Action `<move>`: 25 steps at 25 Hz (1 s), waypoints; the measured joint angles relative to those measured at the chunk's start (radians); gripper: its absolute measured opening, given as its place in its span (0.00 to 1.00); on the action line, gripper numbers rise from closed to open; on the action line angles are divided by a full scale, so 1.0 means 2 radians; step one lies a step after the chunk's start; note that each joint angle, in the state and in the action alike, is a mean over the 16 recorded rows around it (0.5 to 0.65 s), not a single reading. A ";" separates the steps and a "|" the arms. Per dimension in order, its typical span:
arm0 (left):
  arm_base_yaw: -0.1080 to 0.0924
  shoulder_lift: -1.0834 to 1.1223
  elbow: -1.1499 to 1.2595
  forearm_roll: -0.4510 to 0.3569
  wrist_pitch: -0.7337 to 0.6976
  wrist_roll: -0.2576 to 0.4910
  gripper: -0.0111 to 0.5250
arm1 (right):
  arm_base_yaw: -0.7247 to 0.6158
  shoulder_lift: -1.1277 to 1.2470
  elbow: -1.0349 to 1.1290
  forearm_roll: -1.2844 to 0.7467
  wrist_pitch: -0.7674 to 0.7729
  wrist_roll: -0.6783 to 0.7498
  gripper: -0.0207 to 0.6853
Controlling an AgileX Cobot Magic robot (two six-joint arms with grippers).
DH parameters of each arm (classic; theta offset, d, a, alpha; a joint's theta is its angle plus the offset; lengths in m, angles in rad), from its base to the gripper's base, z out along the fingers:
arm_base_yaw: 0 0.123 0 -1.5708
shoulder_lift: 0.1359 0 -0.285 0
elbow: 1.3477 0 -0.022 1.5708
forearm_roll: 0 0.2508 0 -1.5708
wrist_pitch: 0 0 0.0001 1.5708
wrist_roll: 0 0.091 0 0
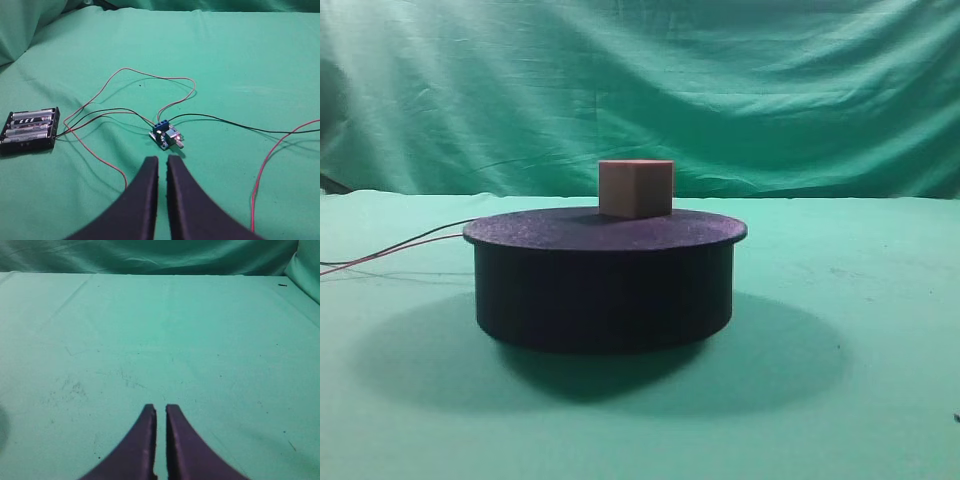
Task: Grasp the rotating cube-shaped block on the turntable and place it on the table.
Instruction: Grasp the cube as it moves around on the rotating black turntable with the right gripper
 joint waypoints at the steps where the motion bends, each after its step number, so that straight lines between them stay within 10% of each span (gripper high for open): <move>1: 0.000 0.000 0.000 0.000 0.000 0.000 0.02 | 0.000 0.000 0.000 0.000 0.000 0.000 0.10; 25: 0.000 0.000 0.000 0.000 0.000 0.000 0.02 | 0.000 0.007 -0.010 0.087 -0.118 0.010 0.10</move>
